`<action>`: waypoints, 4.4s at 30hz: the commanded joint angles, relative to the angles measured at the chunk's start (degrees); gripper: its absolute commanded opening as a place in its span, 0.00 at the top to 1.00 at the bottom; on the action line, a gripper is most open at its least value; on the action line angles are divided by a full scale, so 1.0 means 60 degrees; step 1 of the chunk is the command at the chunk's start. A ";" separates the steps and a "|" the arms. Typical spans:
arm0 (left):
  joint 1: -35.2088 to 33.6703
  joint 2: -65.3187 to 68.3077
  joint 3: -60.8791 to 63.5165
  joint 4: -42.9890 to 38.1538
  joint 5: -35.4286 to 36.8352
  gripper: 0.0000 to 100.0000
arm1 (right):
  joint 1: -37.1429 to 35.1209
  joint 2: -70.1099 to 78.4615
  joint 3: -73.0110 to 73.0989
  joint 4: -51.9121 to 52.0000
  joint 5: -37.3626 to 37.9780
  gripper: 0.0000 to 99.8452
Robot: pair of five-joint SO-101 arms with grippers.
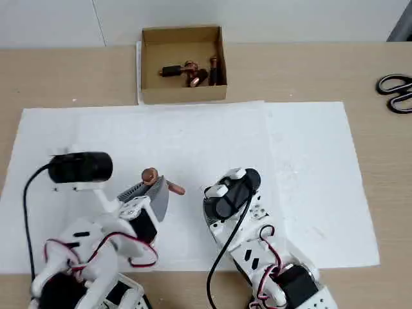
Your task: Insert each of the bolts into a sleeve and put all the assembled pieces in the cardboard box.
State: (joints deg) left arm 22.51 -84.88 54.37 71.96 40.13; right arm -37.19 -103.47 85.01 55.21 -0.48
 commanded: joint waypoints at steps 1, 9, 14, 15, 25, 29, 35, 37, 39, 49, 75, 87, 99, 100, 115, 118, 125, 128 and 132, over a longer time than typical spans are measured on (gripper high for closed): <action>-0.0571 -0.0044 0.0916 -0.1158 0.0088 0.99 | 0.0051 -0.0081 -0.0117 -0.0271 0.0088 1.00; -0.1026 0.2110 0.0886 -0.0381 0.0117 0.99 | 0.0505 -0.0081 -0.0601 -0.0168 0.0088 1.00; -0.1172 0.4864 -0.1092 0.0659 0.0205 0.99 | 0.0813 -0.0081 -0.0615 -0.0168 0.0088 1.00; -0.1172 0.5377 -0.1531 0.0952 0.0205 0.99 | 0.0813 -0.0081 -0.0615 -0.0168 0.0088 1.00; -0.1172 1.0066 -0.4711 0.3165 0.0190 0.99 | 0.0813 -0.0081 -0.0615 -0.0168 0.0044 1.00; -0.1158 1.1223 -0.5062 0.3209 0.0190 0.99 | 0.0828 -0.0081 -0.0615 -0.0168 0.0044 1.00; -0.1143 1.1971 -0.5194 0.2901 0.0132 0.99 | 0.0828 -0.0081 -0.0908 -0.0007 0.0029 1.00; -0.1158 1.2147 -0.5165 0.2623 -0.0205 0.99 | 0.0828 -0.0081 -0.1011 0.0198 0.0029 1.00; -0.1158 1.2366 -0.5121 0.2388 -0.0425 0.99 | 0.0828 -0.0081 -0.1026 0.0344 0.0029 1.00; -0.1172 1.3363 -0.5150 0.2183 -0.0440 0.93 | 0.0828 -0.0095 -0.1275 0.0374 0.0015 1.00; -0.2037 1.3480 -0.5018 0.1509 -0.1128 0.82 | 0.0842 -0.0095 -0.1245 0.0374 0.0029 1.00; -0.2037 1.3480 -0.4110 0.1201 -0.1377 0.82 | 0.0842 -0.0095 -0.1260 0.0374 0.0029 1.00; -0.2403 1.3495 -0.4081 0.0674 -0.1392 0.82 | 0.0842 -0.0095 -0.1245 0.0374 0.0029 1.00; -0.2403 1.3495 -0.4081 0.0674 -0.1392 0.82 | 0.0842 -0.0095 -0.1245 0.0374 0.0029 1.00; -0.2374 1.5531 -0.4916 0.1407 -0.1348 0.93 | 0.0842 -0.0095 -0.1216 0.0374 0.0029 1.00; -0.2359 1.5604 -0.5092 0.1407 -0.1348 0.95 | 0.0842 -0.0095 -0.1216 0.0374 0.0029 1.00; -0.2212 1.5590 -0.5136 0.1407 -0.1348 0.98 | 0.0842 -0.0095 -0.1216 0.0374 0.0029 1.00; -0.2125 1.5516 -0.5370 0.1480 -0.1348 0.99 | 0.0842 -0.0095 -0.1216 0.0374 0.0029 1.00; -0.1934 1.5516 -0.6498 0.2681 -0.1348 1.00 | 0.0842 -0.0095 -0.1216 0.0374 0.0029 1.00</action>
State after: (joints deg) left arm 10.11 9.10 20.44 83.21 31.69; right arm -32.79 -103.47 80.62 57.32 -0.48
